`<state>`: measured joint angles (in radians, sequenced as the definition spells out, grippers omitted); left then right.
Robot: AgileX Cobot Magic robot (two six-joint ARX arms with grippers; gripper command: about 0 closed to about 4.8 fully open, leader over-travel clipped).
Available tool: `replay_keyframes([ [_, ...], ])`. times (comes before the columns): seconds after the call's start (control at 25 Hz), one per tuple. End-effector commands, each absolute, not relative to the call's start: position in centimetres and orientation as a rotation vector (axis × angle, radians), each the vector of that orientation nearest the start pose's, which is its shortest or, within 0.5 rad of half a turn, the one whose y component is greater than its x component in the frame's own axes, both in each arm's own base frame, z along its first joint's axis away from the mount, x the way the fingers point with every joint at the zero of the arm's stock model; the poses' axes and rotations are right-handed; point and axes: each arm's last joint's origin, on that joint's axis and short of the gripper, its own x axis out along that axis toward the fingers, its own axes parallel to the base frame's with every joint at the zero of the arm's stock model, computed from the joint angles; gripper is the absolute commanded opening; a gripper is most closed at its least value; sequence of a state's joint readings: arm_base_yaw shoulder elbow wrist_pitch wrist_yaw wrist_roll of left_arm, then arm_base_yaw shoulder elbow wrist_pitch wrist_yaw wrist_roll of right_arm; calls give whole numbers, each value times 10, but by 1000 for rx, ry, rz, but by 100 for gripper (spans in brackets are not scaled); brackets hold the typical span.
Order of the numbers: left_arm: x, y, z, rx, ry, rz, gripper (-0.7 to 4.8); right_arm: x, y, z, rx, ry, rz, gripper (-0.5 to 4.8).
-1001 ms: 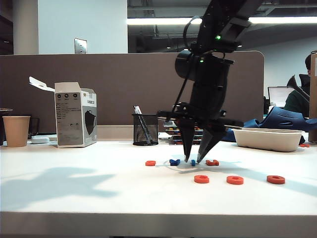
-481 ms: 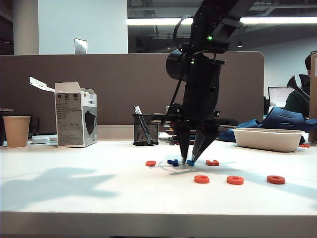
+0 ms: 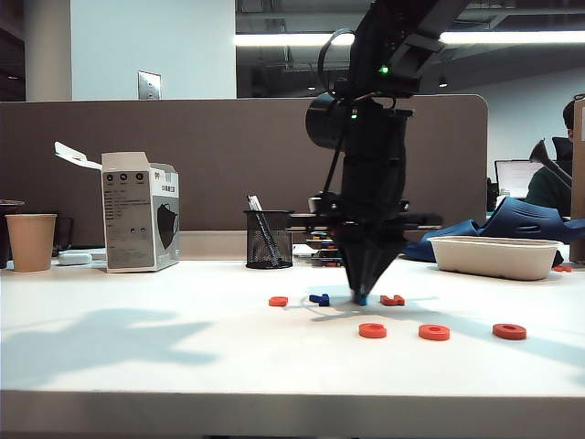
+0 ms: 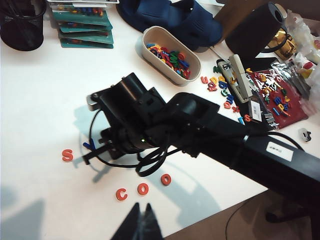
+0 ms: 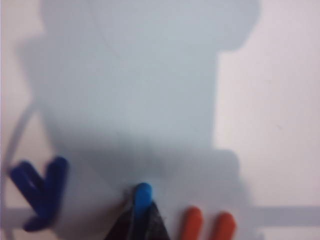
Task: Select the appropriate letters from the row of letter magnets placed on the table to arrange into the word "cool".
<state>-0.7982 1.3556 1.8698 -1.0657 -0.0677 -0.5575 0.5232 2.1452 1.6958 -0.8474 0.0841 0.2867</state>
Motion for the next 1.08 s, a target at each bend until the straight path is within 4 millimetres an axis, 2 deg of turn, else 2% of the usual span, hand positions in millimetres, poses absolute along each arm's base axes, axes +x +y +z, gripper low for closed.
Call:
replay_keyframes([
  [0.04,161,-162,486,-288,674,-551,-3,381,213,197,-149,1264,183,-9],
  [0.28,161,-162,486,-289,674,-551,-3,377,199,236,-108,1196,183,-9],
  [0.36,161,-163,486,-291,669,-553,-3,372,183,252,-109,1206,163,-8],
  [0.44,161,-163,487,-292,668,-553,-3,367,156,271,-96,1207,118,-8],
  [0.6,161,-163,486,-292,669,-554,-3,352,121,286,-55,1171,71,-8],
  [0.72,161,-163,487,-292,668,-554,-3,336,95,283,-30,1173,29,-8],
  [0.84,161,-163,486,-291,669,-553,-3,319,78,270,-20,1191,23,-8],
  [1.08,161,-163,486,-290,671,-553,-3,298,71,226,9,1252,55,-8],
])
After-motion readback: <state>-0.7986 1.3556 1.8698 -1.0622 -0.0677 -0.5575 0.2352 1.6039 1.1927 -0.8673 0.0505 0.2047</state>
